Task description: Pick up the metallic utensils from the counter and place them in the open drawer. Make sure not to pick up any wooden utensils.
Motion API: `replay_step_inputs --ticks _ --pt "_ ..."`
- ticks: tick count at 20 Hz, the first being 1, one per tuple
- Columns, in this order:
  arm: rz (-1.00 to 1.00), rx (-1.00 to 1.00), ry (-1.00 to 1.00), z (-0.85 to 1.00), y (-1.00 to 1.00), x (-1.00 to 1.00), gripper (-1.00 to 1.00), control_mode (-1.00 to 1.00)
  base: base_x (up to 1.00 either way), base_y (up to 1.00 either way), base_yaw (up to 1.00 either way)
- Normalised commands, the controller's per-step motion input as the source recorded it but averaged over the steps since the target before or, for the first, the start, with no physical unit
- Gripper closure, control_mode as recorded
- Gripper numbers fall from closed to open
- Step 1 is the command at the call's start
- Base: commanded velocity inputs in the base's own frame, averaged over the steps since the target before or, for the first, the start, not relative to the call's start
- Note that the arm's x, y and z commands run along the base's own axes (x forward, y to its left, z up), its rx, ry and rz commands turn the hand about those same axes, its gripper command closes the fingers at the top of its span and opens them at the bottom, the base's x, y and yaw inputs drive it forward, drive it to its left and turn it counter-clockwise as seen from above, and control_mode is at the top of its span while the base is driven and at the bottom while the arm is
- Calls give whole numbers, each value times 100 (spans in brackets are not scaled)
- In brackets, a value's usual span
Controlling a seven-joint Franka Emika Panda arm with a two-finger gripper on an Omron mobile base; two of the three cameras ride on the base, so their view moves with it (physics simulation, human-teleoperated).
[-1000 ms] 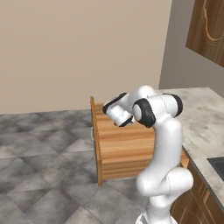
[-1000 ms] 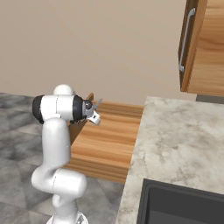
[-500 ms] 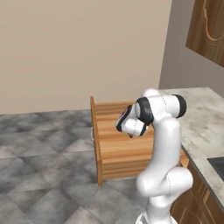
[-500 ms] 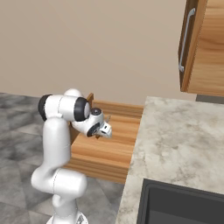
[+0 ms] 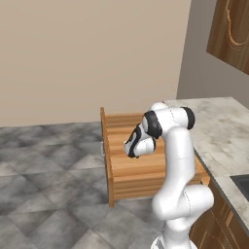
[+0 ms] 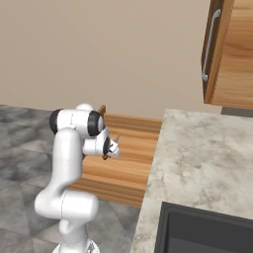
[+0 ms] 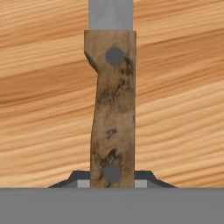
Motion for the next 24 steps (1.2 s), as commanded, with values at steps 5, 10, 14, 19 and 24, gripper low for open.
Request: replay_step_inputs --ticks 5,10,14,19,24 --pt "0 0 0 -5 -8 -3 100 -100 0 0 0" --pt "0 0 0 15 -2 0 -100 -100 0 0 0" --pt "0 0 0 14 0 0 -100 -100 0 0 0" --pt "0 0 0 16 0 0 -100 -100 0 0 0" --pt "0 0 -1 73 -7 -2 -100 -100 0 0 0"
